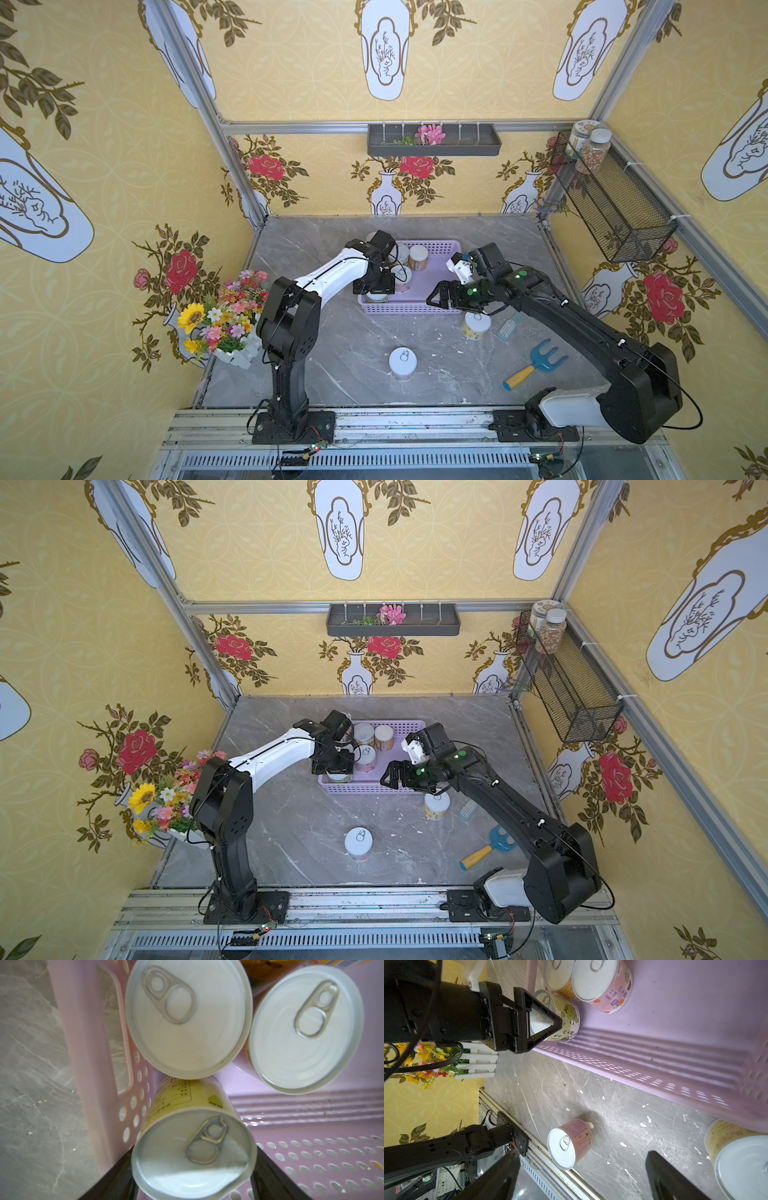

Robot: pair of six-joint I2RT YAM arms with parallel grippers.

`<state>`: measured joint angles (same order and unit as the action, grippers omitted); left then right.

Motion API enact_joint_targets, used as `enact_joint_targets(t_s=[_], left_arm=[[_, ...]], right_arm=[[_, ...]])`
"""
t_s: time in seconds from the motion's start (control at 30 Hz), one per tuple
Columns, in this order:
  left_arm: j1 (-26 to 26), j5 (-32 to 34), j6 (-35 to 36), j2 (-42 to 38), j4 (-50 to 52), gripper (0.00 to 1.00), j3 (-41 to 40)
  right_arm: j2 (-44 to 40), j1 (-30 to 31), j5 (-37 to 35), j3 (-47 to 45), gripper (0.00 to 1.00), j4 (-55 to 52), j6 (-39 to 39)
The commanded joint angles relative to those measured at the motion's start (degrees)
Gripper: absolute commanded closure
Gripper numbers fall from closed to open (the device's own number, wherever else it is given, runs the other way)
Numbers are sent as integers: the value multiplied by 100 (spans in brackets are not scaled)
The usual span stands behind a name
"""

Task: Put the canned food in the basket
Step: Place the canned food in the basket, then pick up the canned food from the center of the board.

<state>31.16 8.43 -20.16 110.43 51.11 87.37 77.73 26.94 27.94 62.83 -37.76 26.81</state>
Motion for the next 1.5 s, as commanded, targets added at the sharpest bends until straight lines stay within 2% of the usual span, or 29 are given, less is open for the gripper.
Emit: enact_joint_targets(t_s=[0.0, 0.4, 0.67, 0.8, 0.97, 1.07, 1.3, 1.47], left_arm=[[-13, 365, -92, 105, 173, 30, 83], [-13, 414, -184, 172, 184, 13, 141], [-9, 336, -229, 89, 200, 12, 241], [-13, 125, -228, -279, 230, 11, 485], [-4, -249, -322, -1127, 57, 6, 383], [-11, -722, -528, -1787, -352, 0, -133], [-110, -2085, -1079, -2856, -1247, 0, -1407], [-135, -2451, -1906, -3897, -1698, 0, -2838]], right_arm=[[-73, 2, -106, -24, 2, 56, 26], [-160, -4, -211, -51, 2, -55, 13], [-274, 0, -338, -77, 2, -204, 14], [-404, 0, -531, -44, 2, -456, -22], [-575, 100, -1231, 102, 2, -1003, 30], [-523, 629, -1820, 224, 3, -1279, 160], [-130, 2093, -2581, 345, 3, -1309, 1254], [359, 2912, -2912, 495, 3, -1201, 1932]])
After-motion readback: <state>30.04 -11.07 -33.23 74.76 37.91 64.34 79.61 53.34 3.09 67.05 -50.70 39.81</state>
